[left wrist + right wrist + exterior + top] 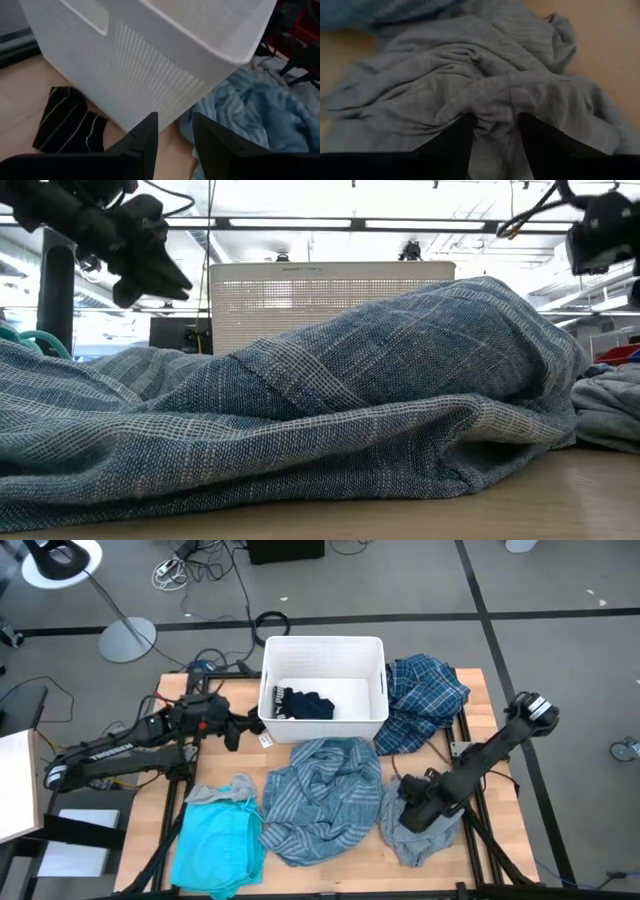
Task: Sort clothes
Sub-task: Put the gray shirt into the white laundry bin
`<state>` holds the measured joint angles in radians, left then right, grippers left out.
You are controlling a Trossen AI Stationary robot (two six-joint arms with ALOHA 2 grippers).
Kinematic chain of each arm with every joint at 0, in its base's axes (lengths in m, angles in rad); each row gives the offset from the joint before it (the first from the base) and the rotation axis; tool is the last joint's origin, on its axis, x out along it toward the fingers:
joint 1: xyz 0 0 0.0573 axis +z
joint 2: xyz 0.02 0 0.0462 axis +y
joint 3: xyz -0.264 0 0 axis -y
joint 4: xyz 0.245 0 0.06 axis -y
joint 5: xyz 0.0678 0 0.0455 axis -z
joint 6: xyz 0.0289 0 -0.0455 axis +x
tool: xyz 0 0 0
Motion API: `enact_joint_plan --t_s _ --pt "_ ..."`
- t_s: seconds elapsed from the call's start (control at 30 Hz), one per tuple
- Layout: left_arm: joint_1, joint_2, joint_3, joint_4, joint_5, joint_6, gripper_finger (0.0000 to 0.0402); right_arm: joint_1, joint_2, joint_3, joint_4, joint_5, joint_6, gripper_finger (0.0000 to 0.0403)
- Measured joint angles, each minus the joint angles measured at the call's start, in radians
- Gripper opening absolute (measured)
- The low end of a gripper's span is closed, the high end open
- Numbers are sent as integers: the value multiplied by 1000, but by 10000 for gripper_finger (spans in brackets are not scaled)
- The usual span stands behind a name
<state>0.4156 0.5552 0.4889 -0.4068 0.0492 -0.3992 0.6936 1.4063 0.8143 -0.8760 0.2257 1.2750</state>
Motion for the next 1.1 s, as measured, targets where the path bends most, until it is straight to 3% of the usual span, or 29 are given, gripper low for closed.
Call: enact_joint_plan --t_s 0.1,0.23,0.43,0.73,1.0,1.1 --pt "-4 0 -37 6 0 -34 127 -4 92 0 65 -28 -54 133" --pt "-35 0 -105 74 0 -72 127 -15 151 6 90 -99 -84 25" --pt "-84 0 -211 235 1 -126 127 -15 93 151 -187 -86 -48 7" --pt "-122 0 -320 406 -12 -144 127 -24 21 648 -694 203 -52 3" --pt "-123 1 -347 458 -14 -152 127 -159 14 982 -614 562 -464 1" --pt "-123 0 -347 467 -15 -146 127 -253 15 1074 -502 628 -670 1"
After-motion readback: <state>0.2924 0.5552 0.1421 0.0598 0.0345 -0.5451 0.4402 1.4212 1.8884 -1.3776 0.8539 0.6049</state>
